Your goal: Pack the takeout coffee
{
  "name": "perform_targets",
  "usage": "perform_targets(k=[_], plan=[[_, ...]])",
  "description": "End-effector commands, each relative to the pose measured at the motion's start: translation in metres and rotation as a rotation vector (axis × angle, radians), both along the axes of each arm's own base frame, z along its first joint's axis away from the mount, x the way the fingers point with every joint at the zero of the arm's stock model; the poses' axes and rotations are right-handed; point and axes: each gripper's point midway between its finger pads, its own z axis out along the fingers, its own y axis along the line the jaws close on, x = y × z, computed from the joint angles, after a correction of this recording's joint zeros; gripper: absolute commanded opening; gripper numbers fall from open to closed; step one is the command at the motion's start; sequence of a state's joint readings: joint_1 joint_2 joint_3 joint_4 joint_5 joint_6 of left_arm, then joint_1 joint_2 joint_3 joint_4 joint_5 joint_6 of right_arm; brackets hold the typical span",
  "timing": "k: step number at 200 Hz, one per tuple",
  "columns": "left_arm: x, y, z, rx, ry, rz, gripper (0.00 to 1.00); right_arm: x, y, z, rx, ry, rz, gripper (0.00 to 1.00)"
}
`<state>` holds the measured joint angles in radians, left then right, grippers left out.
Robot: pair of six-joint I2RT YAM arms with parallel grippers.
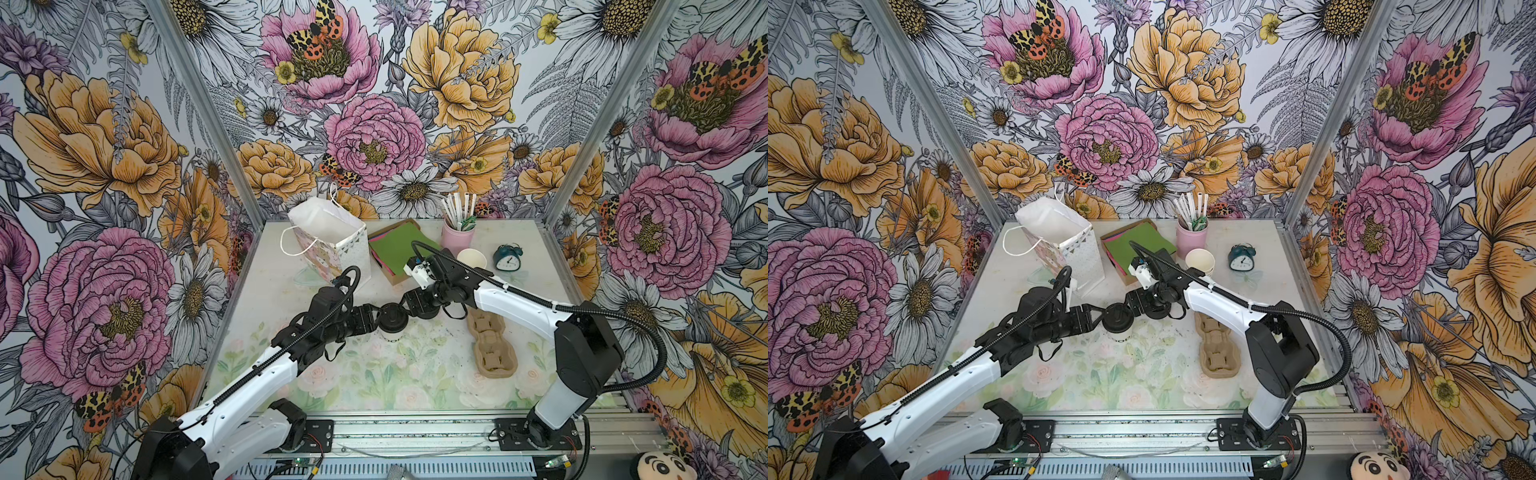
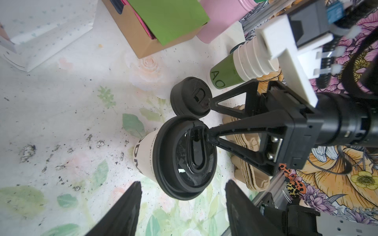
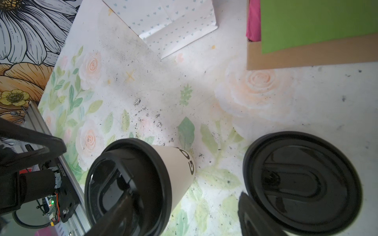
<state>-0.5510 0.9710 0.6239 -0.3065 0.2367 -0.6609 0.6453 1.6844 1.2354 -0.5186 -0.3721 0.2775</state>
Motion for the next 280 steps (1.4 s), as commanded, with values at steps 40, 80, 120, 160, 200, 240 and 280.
perform_targets(k=[40,80,120,160,200,240,280], plan=[[0.003,-0.014,-0.002,-0.086,0.035,-0.027,0.60,-0.006,0.017,0.037,0.022,-0.121,0.048,0.86],[0.004,-0.014,-0.021,-0.077,0.073,-0.014,0.56,-0.007,0.016,0.018,-0.026,-0.097,0.043,0.86],[0.003,-0.009,-0.042,-0.040,0.106,0.007,0.54,-0.004,0.011,-0.001,-0.081,-0.082,0.029,0.86],[0.000,-0.002,-0.058,-0.013,0.124,0.027,0.52,-0.007,0.005,-0.022,-0.124,-0.048,0.026,0.85],[-0.004,0.000,-0.078,0.017,0.164,0.025,0.47,-0.014,-0.006,-0.041,-0.162,-0.007,0.004,0.84],[-0.011,0.006,-0.097,0.036,0.194,0.041,0.40,-0.026,-0.018,-0.065,-0.200,0.060,-0.020,0.82],[-0.021,0.008,-0.115,0.034,0.219,0.057,0.36,-0.032,-0.027,-0.074,-0.217,0.083,-0.035,0.82]])
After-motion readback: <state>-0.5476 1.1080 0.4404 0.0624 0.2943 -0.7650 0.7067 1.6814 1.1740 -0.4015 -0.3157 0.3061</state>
